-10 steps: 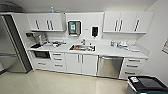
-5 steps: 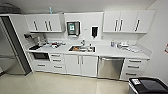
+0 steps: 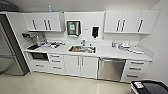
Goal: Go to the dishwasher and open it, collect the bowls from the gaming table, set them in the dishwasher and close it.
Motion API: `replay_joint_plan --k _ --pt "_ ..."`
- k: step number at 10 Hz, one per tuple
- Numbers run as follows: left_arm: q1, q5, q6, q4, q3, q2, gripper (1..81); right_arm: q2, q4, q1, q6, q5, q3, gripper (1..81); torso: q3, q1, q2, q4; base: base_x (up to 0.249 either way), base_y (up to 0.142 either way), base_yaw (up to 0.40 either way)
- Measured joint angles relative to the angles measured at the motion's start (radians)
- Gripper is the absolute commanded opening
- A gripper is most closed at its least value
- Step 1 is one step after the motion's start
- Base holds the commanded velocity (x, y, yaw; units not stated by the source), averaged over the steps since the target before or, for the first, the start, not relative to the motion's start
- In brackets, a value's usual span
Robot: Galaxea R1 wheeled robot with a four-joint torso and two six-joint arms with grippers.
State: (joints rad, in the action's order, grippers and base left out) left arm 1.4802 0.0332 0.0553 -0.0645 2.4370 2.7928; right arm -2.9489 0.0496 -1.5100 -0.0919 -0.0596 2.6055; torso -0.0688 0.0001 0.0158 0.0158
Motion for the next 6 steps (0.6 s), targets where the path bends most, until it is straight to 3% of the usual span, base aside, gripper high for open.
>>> replay_joint_plan --k 6 --pt "0.011 -0.004 0.0 0.0 -0.002 0.002 81.1 -0.005 0.0 -0.002 0.0 0.003 0.004 81.1 0.0 0.0 0.0 0.0 0.116 0.0 0.0"
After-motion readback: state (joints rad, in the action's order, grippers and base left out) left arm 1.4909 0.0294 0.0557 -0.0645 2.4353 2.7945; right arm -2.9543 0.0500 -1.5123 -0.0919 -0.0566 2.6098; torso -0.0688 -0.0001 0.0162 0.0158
